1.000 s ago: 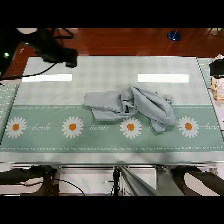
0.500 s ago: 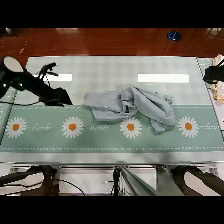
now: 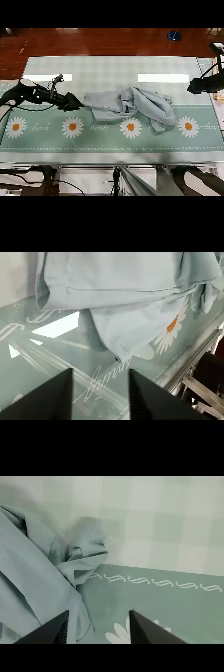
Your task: Fold the shirts.
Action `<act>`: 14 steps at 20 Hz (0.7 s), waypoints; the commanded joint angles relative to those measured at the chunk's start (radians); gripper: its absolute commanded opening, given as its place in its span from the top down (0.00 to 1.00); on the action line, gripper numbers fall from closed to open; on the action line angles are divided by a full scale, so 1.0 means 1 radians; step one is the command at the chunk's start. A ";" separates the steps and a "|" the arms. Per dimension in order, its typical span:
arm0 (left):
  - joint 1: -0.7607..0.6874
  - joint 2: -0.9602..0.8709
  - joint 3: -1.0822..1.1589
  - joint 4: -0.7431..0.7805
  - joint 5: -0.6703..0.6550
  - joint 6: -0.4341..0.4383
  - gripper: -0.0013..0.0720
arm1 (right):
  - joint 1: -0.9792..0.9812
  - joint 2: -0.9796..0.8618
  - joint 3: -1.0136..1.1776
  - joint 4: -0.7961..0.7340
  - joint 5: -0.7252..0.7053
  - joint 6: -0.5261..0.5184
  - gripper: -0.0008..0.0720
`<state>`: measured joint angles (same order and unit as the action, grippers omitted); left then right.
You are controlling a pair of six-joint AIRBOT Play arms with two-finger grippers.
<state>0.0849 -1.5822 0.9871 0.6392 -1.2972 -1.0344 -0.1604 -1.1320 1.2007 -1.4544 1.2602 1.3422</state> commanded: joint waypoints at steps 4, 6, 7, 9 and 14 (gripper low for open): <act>-0.089 -0.058 -0.004 -0.053 0.003 0.013 0.43 | -0.001 0.000 -0.013 0.008 -0.014 -0.002 0.37; -0.130 -0.058 -0.004 -0.053 0.007 -0.002 0.41 | -0.001 0.000 -0.013 0.008 -0.011 0.000 0.37; -0.144 -0.059 -0.004 -0.052 0.010 -0.022 0.19 | -0.001 0.000 -0.013 0.008 -0.010 0.000 0.37; -0.157 -0.060 -0.004 -0.051 0.015 -0.059 0.06 | -0.001 0.000 -0.013 0.008 -0.008 0.000 0.37; -0.193 -0.061 -0.004 -0.045 0.043 -0.129 0.06 | -0.001 0.000 -0.013 0.005 -0.008 -0.001 0.37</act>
<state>-0.0818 -1.6409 0.9833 0.5919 -1.2770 -1.1179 -0.1604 -1.1316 1.1881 -1.4479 1.2514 1.3418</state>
